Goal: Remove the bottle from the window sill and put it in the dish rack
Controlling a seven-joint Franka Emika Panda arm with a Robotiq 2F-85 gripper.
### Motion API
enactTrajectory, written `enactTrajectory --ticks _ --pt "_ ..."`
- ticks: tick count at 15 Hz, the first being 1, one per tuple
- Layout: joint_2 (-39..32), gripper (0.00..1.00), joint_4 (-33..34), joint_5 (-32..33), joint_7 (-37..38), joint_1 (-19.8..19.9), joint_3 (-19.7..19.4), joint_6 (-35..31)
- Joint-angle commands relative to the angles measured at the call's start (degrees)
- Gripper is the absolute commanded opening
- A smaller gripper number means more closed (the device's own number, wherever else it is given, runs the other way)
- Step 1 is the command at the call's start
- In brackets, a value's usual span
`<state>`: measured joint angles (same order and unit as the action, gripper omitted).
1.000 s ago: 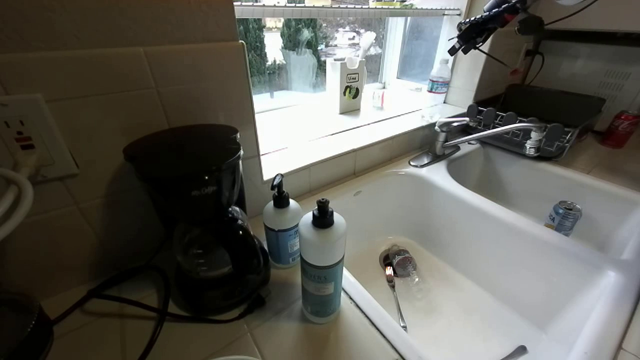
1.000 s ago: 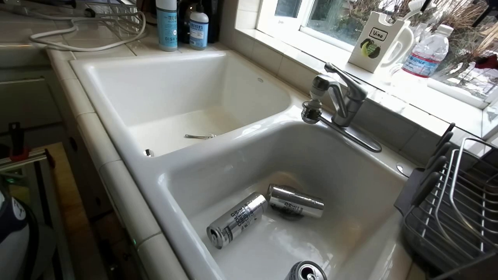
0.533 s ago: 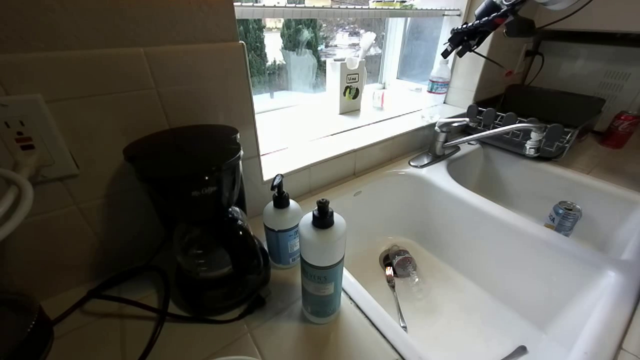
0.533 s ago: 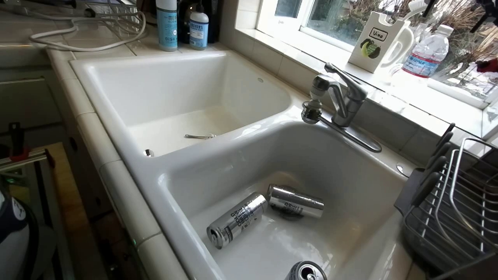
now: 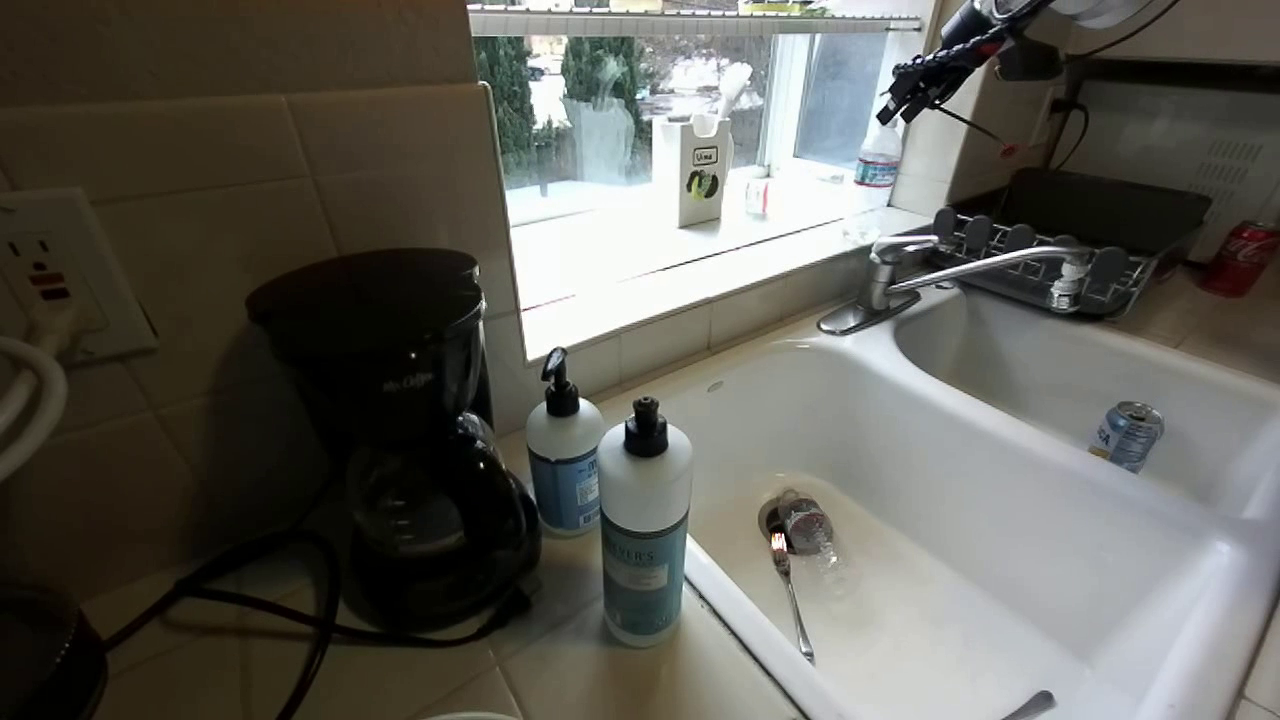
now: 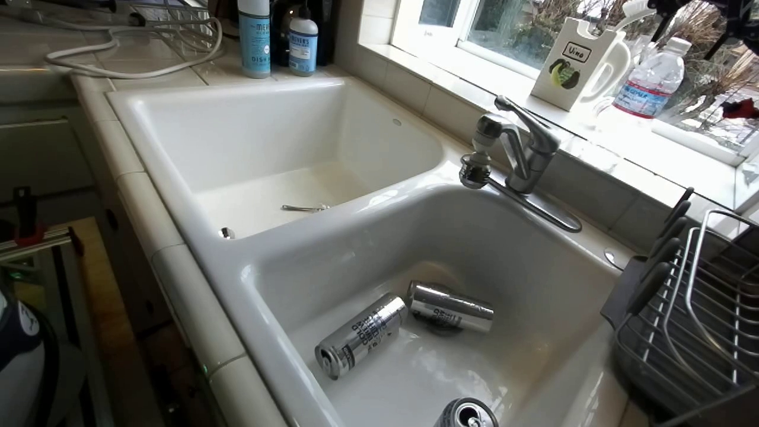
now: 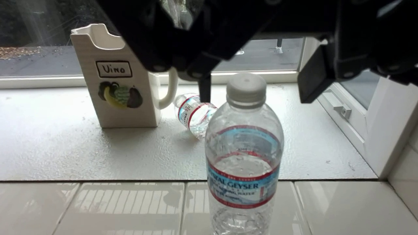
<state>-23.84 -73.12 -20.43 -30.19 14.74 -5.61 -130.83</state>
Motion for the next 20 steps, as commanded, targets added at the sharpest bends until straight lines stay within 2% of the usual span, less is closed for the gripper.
enactTrajectory --ticks 1,2,7,8,9,10,13,17,20 --pt "-1.60 0.67 2.33 0.87 0.53 -0.34 -0.18 0.98" --pt "-1.77 0.68 2.53 0.87 0.51 -0.38 -0.19 1.02" --pt "-2.42 0.55 3.21 0.80 0.01 -0.51 -0.15 0.69" --pt "-2.46 0.36 3.27 0.79 -0.06 -0.53 -0.13 0.70" --pt "-2.44 0.31 3.29 0.86 -0.08 -0.59 -0.15 0.65" --pt "-2.41 0.30 3.32 0.92 -0.20 -0.64 -0.17 0.54" --pt "-1.50 0.06 2.79 1.26 -0.62 -0.81 -0.25 0.25" --pt "-0.09 0.08 1.81 1.95 -0.78 -0.76 -0.53 1.42" --pt "4.99 0.08 -2.91 2.78 -1.60 -0.24 -1.17 2.24"
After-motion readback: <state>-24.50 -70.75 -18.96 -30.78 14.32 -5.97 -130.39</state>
